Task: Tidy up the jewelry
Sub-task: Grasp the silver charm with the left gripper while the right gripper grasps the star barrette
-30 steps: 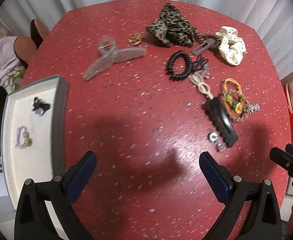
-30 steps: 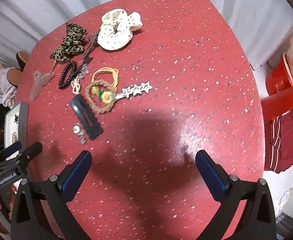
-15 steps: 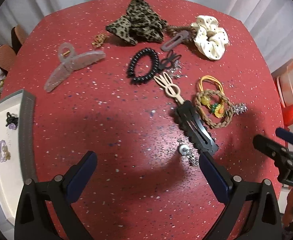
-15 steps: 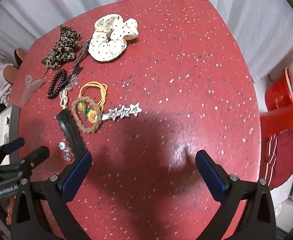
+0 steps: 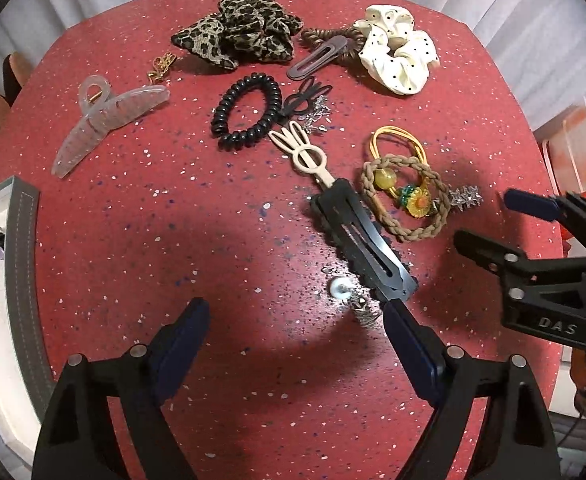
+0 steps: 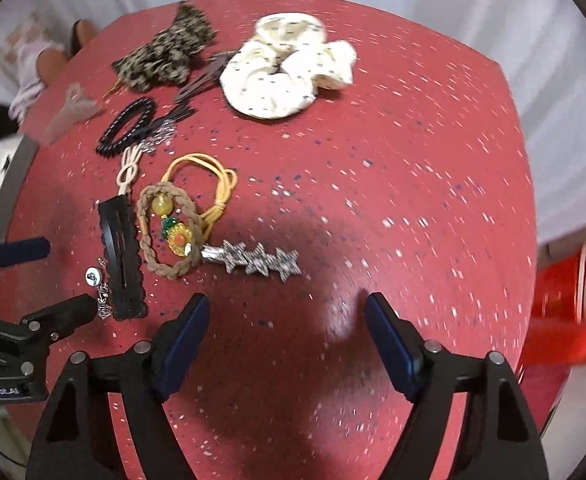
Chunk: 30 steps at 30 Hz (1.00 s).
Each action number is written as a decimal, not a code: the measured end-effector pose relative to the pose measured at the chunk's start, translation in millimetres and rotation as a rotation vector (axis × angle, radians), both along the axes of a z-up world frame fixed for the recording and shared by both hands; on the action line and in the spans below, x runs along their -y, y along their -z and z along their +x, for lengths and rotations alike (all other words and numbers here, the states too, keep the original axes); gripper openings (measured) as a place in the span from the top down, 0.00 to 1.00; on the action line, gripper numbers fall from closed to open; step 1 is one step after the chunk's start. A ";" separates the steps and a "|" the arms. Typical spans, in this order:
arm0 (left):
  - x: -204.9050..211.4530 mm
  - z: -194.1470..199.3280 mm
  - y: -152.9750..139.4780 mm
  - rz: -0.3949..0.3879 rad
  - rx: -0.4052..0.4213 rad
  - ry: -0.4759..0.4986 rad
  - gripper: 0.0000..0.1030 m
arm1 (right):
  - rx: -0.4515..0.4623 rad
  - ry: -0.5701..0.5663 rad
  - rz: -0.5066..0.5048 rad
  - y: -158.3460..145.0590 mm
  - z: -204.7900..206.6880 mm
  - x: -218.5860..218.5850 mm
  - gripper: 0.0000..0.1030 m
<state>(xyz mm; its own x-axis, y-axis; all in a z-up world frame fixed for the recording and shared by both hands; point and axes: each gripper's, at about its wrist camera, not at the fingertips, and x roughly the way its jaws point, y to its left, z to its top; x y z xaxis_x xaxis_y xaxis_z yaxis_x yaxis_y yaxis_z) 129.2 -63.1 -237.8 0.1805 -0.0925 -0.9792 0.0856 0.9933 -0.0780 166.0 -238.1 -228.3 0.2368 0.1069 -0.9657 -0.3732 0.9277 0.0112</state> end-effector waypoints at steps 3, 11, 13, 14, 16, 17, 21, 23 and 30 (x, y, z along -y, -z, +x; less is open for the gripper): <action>2.0 -0.8 -0.4 -0.010 0.001 -0.003 0.13 | 0.007 -0.065 -0.008 3.0 7.1 -7.9 0.20; 2.9 0.3 0.4 -0.015 -0.003 0.003 0.27 | 0.042 -0.150 -0.018 1.4 20.0 -27.1 0.33; 5.3 -0.9 1.7 -0.016 -0.007 0.008 0.34 | 0.045 -0.164 -0.016 0.4 22.3 -31.3 0.41; 6.2 -0.5 2.6 -0.012 -0.003 0.011 0.34 | 0.048 -0.167 -0.018 0.3 18.1 -37.9 0.46; 7.6 -1.2 3.3 -0.017 -0.004 0.015 0.34 | 0.048 -0.174 -0.018 -1.2 16.9 -42.3 0.55; 8.7 -1.8 3.4 -0.017 -0.003 0.017 0.34 | 0.051 -0.176 -0.018 -1.7 16.6 -44.0 0.67; 10.4 -3.4 2.3 -0.016 0.000 0.027 0.46 | 0.048 -0.146 -0.022 -2.6 12.7 -46.8 0.69; 10.5 -4.4 2.0 -0.024 -0.003 0.030 0.46 | 0.043 -0.123 -0.016 -3.3 10.1 -45.6 0.70; 18.1 -7.1 2.1 -0.042 -0.011 0.057 0.65 | -0.007 0.004 0.032 -3.3 -6.3 -24.9 0.70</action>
